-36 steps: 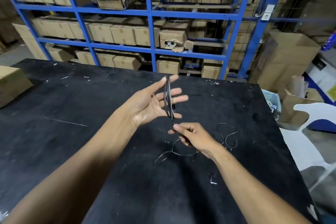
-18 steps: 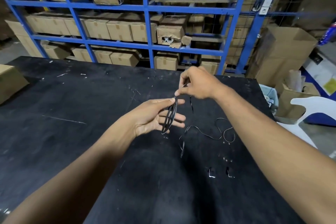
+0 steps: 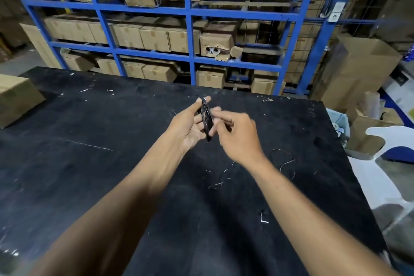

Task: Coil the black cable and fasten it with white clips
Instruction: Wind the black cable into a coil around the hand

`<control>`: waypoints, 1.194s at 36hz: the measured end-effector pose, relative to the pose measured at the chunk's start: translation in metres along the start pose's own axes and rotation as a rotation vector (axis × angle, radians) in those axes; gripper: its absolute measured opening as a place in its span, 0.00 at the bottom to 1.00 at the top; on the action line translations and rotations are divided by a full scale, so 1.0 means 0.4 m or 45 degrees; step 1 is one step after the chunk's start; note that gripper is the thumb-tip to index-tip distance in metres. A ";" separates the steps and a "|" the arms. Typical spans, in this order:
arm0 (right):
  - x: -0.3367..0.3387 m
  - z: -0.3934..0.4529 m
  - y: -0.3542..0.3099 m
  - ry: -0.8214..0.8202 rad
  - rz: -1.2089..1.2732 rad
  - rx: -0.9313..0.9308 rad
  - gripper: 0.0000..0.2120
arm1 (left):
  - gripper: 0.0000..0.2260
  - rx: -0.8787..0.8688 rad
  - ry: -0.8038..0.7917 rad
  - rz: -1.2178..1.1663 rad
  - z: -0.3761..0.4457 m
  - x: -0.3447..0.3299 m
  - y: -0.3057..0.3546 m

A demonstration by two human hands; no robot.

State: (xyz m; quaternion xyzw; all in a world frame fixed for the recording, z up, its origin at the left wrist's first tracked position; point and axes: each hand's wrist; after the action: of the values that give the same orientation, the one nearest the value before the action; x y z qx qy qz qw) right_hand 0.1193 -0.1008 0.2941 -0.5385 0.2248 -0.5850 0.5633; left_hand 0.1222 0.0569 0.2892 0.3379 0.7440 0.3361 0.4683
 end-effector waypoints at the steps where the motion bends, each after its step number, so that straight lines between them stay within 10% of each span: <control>1: -0.010 -0.017 0.014 0.007 0.080 -0.012 0.16 | 0.12 -0.004 -0.014 -0.044 0.002 0.000 0.007; 14: -0.054 -0.113 0.174 -0.152 0.832 -0.422 0.10 | 0.14 0.040 -0.337 -0.195 -0.032 -0.015 0.098; 25: 0.013 -0.002 0.223 -0.071 0.399 -0.353 0.04 | 0.18 0.216 -0.581 0.326 -0.100 -0.012 0.040; 35: 0.093 0.147 0.071 -0.393 -0.468 0.027 0.10 | 0.15 0.250 -0.332 0.524 -0.111 0.014 -0.041; 43: 0.120 0.191 -0.003 -0.429 -0.581 0.095 0.05 | 0.14 0.178 -0.304 0.613 -0.114 0.021 -0.029</control>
State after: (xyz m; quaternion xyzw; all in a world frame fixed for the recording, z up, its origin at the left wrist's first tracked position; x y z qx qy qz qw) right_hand 0.1965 -0.1174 0.3375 -0.6438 -0.0206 -0.6066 0.4660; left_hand 0.0750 0.0490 0.2910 0.5735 0.6033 0.3434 0.4349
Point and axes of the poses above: each hand's wrist, its own z-axis towards the middle knuckle, its own x-axis out of the back of the hand, y = z × x, and after that the axes turned 4 degrees about z, right-handed
